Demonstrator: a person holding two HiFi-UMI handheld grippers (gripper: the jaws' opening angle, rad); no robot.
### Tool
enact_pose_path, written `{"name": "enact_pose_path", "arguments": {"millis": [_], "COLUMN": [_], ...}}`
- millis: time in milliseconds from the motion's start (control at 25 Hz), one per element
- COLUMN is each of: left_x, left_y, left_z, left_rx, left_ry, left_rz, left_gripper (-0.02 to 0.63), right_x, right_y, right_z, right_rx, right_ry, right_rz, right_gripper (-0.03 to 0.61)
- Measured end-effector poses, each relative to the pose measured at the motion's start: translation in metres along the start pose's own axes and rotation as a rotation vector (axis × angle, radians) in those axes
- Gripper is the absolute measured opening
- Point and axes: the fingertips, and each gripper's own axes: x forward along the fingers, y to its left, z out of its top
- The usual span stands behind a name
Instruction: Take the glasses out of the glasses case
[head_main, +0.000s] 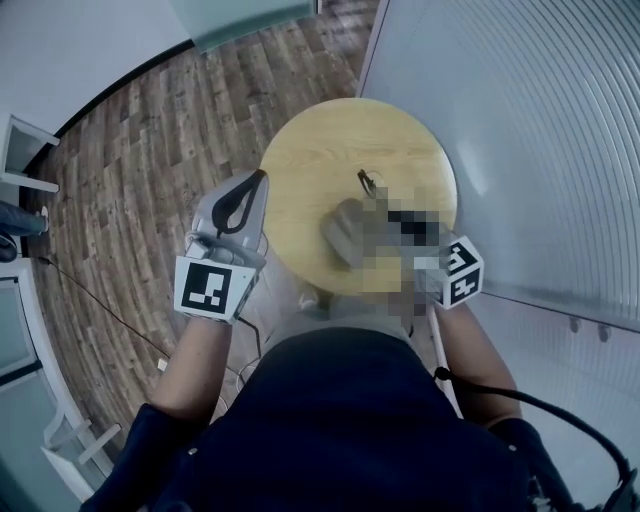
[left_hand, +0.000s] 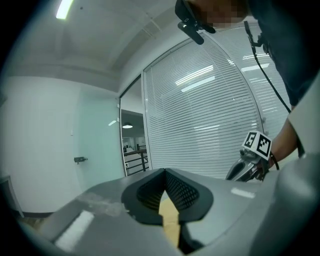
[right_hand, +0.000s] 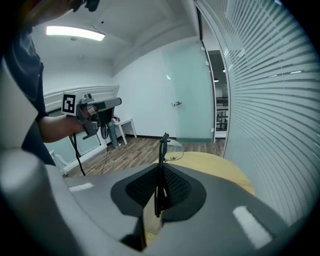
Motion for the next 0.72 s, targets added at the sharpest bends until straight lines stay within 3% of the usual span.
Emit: {"name": "enact_pose_path", "arguments": {"millis": [200, 400, 720], "left_x": [0.020, 0.016, 0.027], "left_y": [0.037, 0.023, 0.052], "left_z": [-0.020, 0.000, -0.007], "left_rx": [0.046, 0.071, 0.105], "left_ry": [-0.015, -0.046, -0.076], "left_rz": [0.013, 0.007, 0.037], "left_gripper": [0.003, 0.003, 0.003], "right_x": [0.042, 0.006, -0.002], "right_y": [-0.024, -0.028, -0.041], "right_z": [0.011, 0.036, 0.073], "right_rx": [-0.020, -0.052, -0.077], "right_ry": [-0.047, -0.118, -0.231], "right_rz": [-0.009, -0.025, -0.027], "right_gripper": [0.034, 0.034, 0.034]}}
